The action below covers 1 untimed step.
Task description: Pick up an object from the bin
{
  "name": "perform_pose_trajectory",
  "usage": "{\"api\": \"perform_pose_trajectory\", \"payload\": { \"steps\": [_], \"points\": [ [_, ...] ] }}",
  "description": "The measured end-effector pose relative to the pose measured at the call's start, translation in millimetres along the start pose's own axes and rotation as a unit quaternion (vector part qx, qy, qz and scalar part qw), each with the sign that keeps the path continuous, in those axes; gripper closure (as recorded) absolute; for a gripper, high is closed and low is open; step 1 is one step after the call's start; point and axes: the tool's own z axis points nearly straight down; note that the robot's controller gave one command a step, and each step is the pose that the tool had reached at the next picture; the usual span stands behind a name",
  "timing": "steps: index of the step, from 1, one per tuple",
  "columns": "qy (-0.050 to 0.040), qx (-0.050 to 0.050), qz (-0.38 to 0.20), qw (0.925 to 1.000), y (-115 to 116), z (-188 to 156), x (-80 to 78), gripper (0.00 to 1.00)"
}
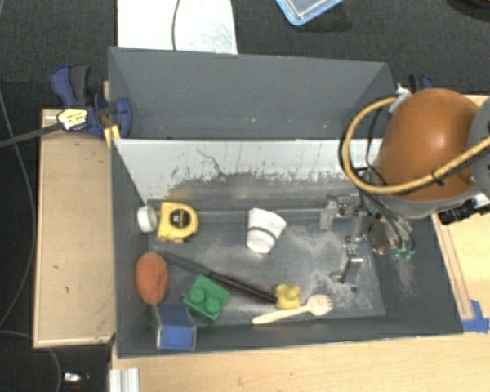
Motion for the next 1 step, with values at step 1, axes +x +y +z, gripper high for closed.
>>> {"api": "perform_pose_trajectory", "payload": {
  "steps": [1],
  "points": [
    [-0.0040,0.000,0.000,1.0000,0.0,-3.6,-1.6,0.00]
  ]
}}
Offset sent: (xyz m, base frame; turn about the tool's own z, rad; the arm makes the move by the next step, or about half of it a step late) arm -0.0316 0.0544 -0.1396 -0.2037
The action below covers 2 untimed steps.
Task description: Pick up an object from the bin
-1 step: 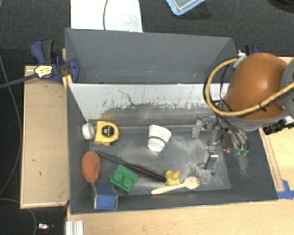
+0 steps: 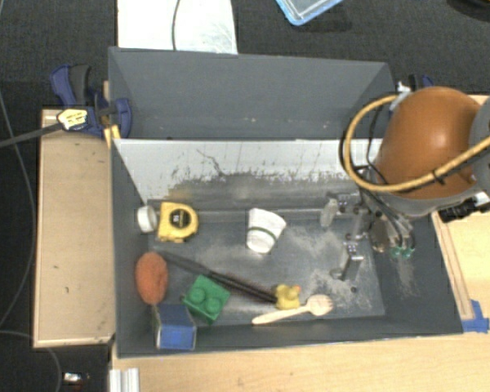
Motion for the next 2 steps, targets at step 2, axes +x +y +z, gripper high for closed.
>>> {"api": "perform_pose_trajectory", "payload": {
  "steps": [2],
  "points": [
    [-0.0074,0.000,-0.058,0.9983,77.8,58.9,30.2,0.00]
  ]
}}
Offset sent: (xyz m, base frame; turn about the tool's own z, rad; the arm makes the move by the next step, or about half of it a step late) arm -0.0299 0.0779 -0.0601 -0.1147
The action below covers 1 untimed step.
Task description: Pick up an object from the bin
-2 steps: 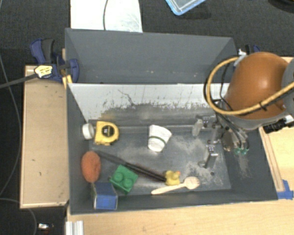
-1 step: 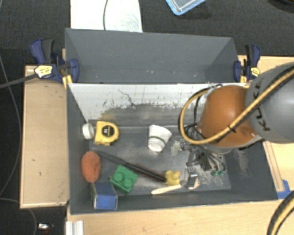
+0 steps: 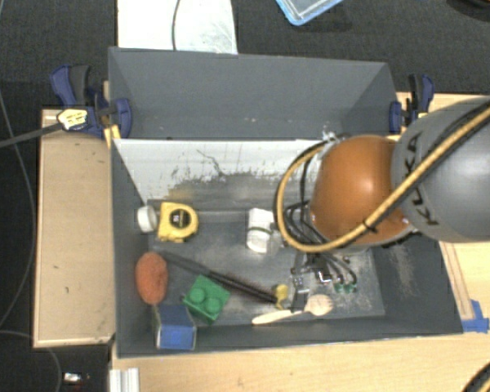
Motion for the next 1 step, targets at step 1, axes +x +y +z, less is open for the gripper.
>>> {"api": "perform_pose_trajectory", "payload": {
  "steps": [1],
  "points": [
    [0.0072,-0.002,0.021,0.9997,62.3,26.6,-22.8,0.00]
  ]
}}
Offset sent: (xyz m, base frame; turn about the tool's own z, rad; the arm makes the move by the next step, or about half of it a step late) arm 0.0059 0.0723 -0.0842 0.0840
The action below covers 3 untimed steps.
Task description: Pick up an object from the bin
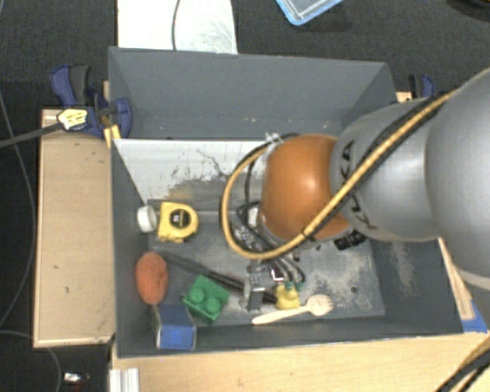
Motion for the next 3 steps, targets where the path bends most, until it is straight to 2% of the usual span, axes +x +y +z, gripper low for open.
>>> {"api": "perform_pose_trajectory", "payload": {
  "steps": [1,2,3],
  "points": [
    [-0.0060,0.002,0.020,0.9998,9.1,60.3,11.2,0.00],
    [-0.0064,0.001,0.054,0.9985,-10.8,57.3,19.9,1.00],
    [-0.0064,0.001,0.054,0.9985,-10.8,57.3,19.9,1.00]
  ]
}}
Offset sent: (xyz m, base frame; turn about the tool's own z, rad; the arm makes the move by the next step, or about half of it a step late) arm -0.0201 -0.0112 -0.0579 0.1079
